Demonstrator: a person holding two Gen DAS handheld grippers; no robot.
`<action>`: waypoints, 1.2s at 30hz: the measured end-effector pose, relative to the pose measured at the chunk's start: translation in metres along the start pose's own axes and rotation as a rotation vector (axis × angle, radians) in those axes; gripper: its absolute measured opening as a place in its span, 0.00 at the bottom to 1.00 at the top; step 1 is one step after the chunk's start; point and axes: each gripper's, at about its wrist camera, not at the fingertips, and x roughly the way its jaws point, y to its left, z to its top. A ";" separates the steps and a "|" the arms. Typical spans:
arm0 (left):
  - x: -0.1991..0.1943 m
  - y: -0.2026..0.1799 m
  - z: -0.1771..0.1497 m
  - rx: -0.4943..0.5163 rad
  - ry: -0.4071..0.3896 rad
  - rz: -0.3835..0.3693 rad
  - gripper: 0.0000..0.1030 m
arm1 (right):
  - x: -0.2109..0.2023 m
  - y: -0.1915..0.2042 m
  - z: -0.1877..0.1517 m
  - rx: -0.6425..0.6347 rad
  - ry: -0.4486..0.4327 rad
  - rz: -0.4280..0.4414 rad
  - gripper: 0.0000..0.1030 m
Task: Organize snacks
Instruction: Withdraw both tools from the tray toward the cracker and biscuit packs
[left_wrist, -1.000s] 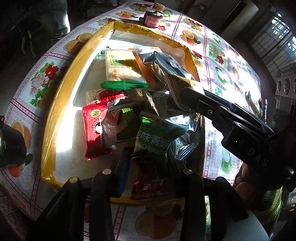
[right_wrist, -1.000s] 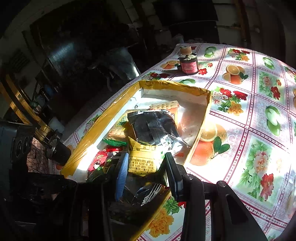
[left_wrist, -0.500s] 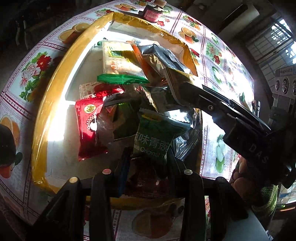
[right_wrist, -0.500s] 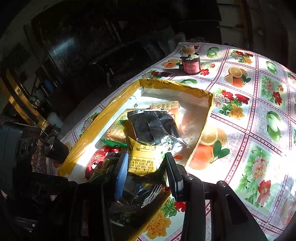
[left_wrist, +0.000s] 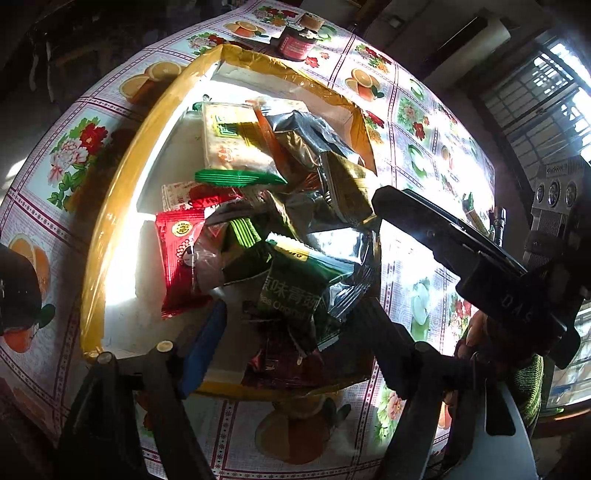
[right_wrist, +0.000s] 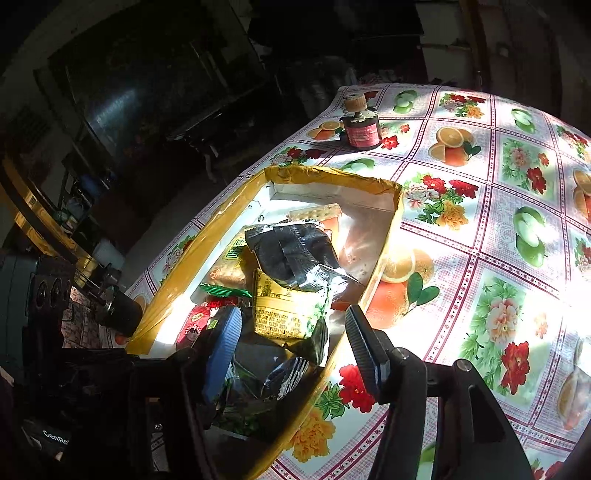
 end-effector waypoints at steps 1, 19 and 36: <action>-0.002 -0.003 0.000 0.003 -0.004 -0.004 0.73 | -0.007 -0.002 -0.001 0.005 -0.011 0.002 0.58; 0.001 -0.129 -0.009 0.258 -0.021 -0.074 0.86 | -0.134 -0.157 -0.097 0.399 -0.153 -0.255 0.62; 0.025 -0.199 -0.032 0.395 -0.032 0.040 0.87 | -0.165 -0.184 -0.126 0.461 -0.189 -0.278 0.62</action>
